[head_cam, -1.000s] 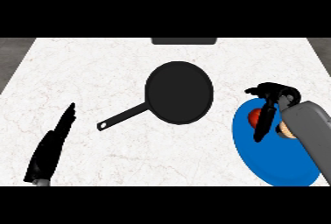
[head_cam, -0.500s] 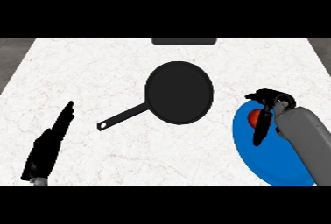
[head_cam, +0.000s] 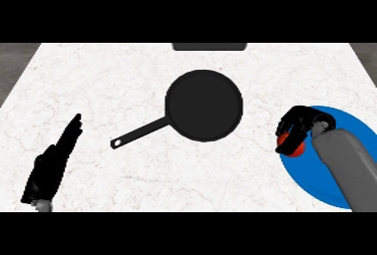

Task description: Pick the tomato from the plate and place it in the pan

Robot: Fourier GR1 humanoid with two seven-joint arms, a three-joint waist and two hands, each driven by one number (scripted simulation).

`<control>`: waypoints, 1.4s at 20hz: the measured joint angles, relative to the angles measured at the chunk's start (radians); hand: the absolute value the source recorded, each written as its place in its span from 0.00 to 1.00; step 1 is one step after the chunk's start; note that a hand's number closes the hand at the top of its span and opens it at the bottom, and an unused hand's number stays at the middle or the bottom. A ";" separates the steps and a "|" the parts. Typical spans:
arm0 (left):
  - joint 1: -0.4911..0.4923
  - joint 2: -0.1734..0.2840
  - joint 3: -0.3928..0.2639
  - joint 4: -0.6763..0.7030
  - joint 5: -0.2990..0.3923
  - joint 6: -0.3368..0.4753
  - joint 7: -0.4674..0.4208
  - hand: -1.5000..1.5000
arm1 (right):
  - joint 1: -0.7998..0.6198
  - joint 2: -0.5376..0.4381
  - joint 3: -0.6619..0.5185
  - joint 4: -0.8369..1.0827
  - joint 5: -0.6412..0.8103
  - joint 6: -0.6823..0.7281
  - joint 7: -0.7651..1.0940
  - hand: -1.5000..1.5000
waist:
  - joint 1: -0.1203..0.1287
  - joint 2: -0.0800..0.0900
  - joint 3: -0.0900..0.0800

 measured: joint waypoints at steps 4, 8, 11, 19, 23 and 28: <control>-0.003 -0.024 -0.001 0.002 -0.031 -0.001 -0.001 0.50 | -0.005 0.042 -0.036 0.035 0.019 -0.013 -0.019 1.00 | 0.001 0.001 0.000; -0.006 -0.043 0.004 -0.001 -0.048 -0.005 0.007 0.50 | 0.027 0.052 -0.054 0.016 0.065 -0.057 -0.033 1.00 | -0.002 -0.001 0.000; 0.015 -0.037 0.016 0.001 -0.048 -0.002 0.003 0.50 | 0.083 0.103 -0.060 -0.057 0.120 -0.208 0.101 1.00 | -0.029 -0.014 -0.003; 0.055 -0.034 0.040 0.004 -0.050 0.019 0.010 0.50 | 0.193 0.139 -0.011 -0.253 0.423 -0.566 0.325 1.00 | -0.091 -0.046 -0.010; 0.055 -0.031 0.043 0.001 -0.046 0.014 0.010 0.50 | 0.166 0.122 0.069 -0.399 0.646 -0.624 0.366 1.00 | -0.083 -0.047 -0.010; 0.048 -0.035 0.028 -0.021 -0.045 0.003 0.022 0.50 | 0.140 0.180 0.179 -0.577 0.914 -0.623 0.431 1.00 | -0.056 -0.033 -0.007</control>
